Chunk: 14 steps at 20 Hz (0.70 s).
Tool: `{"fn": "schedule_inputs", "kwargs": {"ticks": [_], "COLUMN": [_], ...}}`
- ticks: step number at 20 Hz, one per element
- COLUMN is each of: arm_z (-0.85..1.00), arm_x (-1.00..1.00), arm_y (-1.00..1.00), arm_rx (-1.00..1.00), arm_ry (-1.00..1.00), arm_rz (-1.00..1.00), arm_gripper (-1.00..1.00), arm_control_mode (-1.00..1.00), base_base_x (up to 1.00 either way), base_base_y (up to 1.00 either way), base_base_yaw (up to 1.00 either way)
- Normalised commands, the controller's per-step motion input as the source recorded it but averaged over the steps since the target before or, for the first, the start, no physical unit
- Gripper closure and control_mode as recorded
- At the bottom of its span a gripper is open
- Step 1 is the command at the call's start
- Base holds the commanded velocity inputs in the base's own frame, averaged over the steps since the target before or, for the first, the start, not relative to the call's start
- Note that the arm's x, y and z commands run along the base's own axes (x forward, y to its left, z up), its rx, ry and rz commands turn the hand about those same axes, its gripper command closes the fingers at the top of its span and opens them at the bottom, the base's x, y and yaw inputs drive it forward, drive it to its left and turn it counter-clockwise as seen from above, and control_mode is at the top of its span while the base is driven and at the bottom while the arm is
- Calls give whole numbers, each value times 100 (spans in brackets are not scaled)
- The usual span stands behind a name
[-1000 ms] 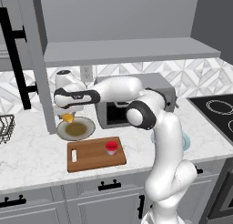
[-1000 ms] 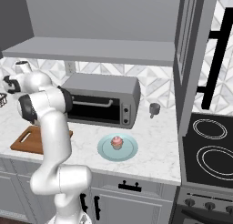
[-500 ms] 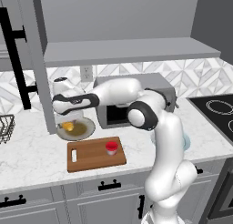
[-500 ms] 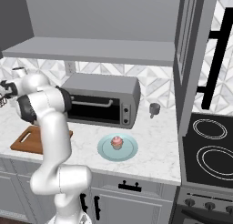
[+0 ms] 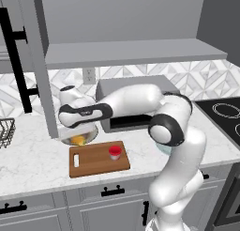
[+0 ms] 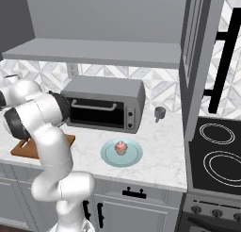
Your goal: From the different types of pastries on the counter, select a croissant and place it on the cutting board. Then retrieve a jar of jam from the cabinet and place it alongside the croissant on the cutting board.
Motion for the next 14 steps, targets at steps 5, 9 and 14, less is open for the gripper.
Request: {"fn": "schedule_inputs", "kwargs": {"ticks": [5,9,14], "arm_z": [-4,-22,-13], "arm_x": [-61,-8,3], "arm_y": [-78,-35,-6], "arm_rx": [6,3,-2], "arm_ry": [0,-5,-12], "arm_rz": [-7,0,0], "arm_gripper": [100,100,100], "arm_control_mode": [-100,-100,-100], "base_base_x": [0,0,0], "base_base_y": [0,0,0], "base_base_yaw": [0,0,0]}}
